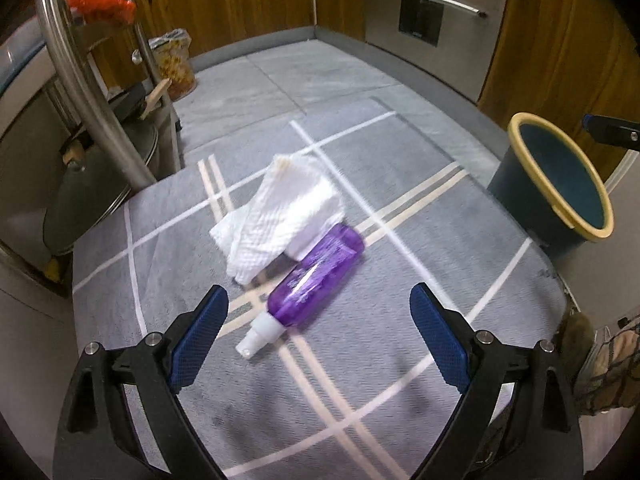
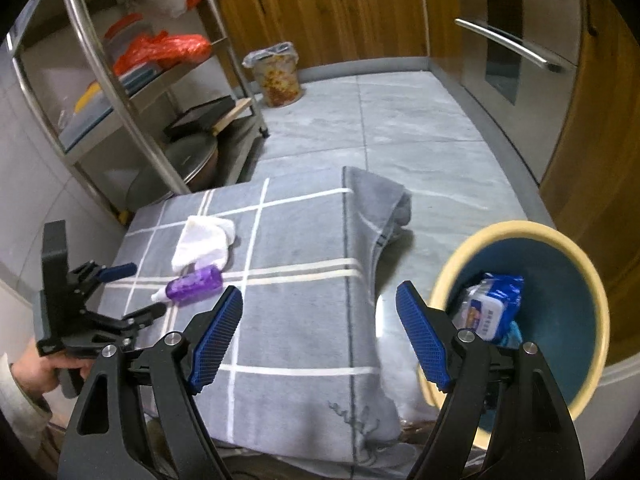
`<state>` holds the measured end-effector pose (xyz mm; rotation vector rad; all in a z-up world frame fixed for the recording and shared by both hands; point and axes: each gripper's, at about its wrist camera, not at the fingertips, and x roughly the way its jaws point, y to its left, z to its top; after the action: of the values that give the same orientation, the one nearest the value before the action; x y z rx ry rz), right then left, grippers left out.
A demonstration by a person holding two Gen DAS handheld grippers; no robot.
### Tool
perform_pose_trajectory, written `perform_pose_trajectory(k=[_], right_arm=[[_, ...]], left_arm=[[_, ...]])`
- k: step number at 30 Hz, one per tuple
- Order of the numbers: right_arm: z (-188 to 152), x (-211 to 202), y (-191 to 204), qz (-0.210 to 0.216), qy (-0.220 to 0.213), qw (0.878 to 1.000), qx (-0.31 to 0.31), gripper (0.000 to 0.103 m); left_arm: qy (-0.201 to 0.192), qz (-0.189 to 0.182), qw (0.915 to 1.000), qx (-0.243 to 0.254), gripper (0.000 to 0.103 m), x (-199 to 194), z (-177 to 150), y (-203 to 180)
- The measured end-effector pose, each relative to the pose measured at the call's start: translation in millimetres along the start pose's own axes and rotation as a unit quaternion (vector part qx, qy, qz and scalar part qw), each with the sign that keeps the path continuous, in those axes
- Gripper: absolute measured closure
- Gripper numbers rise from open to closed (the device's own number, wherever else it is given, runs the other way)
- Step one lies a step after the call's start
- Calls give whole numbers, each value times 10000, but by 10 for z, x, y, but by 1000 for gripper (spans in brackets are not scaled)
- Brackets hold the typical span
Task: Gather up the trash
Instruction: 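Move both open grippers back toward the stool, then grasp the purple spray bottle with the left gripper while the right grasps the white towel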
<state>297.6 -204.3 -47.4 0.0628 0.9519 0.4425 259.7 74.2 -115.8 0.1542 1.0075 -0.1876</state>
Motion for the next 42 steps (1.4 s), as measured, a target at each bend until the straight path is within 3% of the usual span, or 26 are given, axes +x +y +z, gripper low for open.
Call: perform_pose_trajectory(k=[6, 14, 15, 16, 26, 35, 42], right_arm=[[0, 218, 147, 62, 225, 9996, -127, 23], [11, 419, 175, 83, 403, 9991, -122, 23], [15, 449, 185, 84, 423, 9990, -128, 23], [23, 483, 198, 89, 444, 9989, -127, 23], [154, 906, 616, 377, 615, 9968, -344, 23], [206, 1398, 1122, 655, 767, 9930, -610, 23], [327, 1684, 1333, 825, 707, 9926, -549, 23]], left_arm=[[251, -125, 9996, -4, 33, 268, 27, 107], [568, -199, 9980, 171, 45, 591, 13, 69], [595, -187, 9979, 170, 55, 605, 4, 76], [640, -213, 9976, 123, 57, 619, -6, 100], [769, -470, 9958, -176, 66, 451, -259, 340], [869, -347, 9939, -579, 66, 204, -637, 705], [857, -249, 9950, -442, 65, 161, -710, 760]])
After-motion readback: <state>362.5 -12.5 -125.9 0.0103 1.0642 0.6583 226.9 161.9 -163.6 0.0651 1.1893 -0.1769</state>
